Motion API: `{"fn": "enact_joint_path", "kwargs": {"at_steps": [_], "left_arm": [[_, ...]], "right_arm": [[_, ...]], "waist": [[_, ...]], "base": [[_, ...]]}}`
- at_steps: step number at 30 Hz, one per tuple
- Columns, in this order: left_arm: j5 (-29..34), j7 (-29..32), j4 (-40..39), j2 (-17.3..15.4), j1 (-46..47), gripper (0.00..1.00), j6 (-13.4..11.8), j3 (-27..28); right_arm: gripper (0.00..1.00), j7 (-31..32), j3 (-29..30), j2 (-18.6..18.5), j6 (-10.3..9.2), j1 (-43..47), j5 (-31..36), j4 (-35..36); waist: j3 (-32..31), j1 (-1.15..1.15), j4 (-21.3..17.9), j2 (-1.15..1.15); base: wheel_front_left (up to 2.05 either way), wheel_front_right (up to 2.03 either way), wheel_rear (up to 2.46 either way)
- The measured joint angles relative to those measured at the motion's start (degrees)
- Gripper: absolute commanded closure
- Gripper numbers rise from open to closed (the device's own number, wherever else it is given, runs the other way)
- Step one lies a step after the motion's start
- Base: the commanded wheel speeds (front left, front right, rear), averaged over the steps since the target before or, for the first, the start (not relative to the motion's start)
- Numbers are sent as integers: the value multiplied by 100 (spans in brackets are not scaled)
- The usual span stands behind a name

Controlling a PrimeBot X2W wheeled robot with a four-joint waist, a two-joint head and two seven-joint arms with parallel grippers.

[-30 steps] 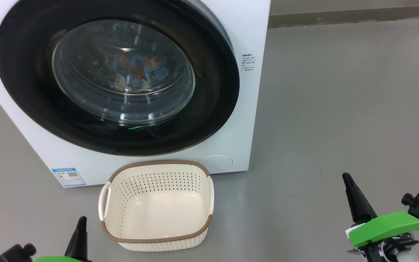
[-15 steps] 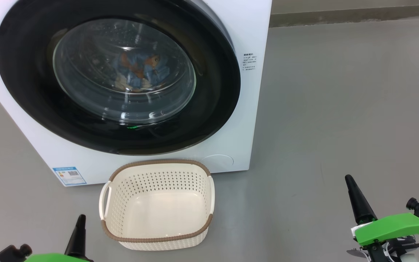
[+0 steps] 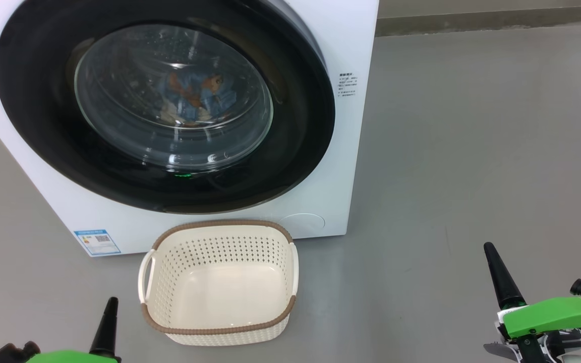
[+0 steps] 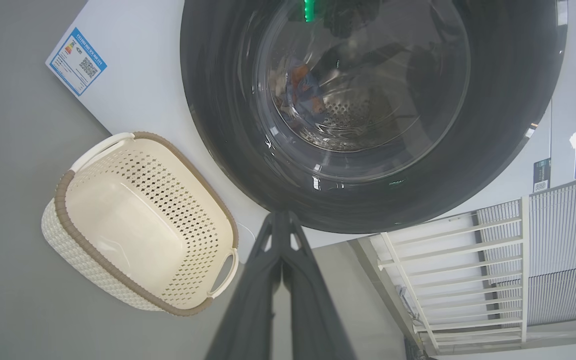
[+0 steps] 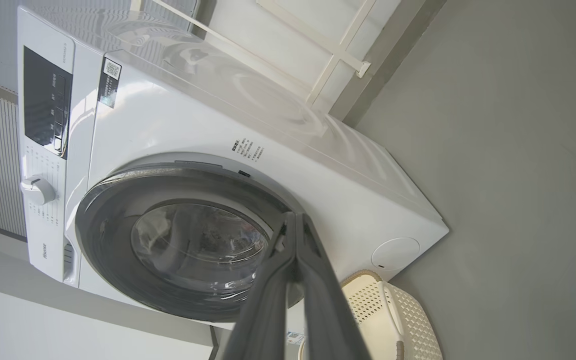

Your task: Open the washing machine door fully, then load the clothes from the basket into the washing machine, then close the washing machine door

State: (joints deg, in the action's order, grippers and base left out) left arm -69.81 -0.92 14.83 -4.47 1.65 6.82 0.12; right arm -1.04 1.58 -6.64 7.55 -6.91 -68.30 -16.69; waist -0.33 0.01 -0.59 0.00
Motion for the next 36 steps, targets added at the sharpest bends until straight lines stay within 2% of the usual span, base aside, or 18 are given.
{"fn": "enact_joint_path", "kwargs": {"at_steps": [36], "left_arm": [[-1780, 573, 24, 178, 143, 100, 8, 363]], "right_arm": [[100, 583, 489, 308, -15, 111, -1873, 73]], "waist": [[41, 0, 48, 0]], "base": [[0, 0, 0]]}}
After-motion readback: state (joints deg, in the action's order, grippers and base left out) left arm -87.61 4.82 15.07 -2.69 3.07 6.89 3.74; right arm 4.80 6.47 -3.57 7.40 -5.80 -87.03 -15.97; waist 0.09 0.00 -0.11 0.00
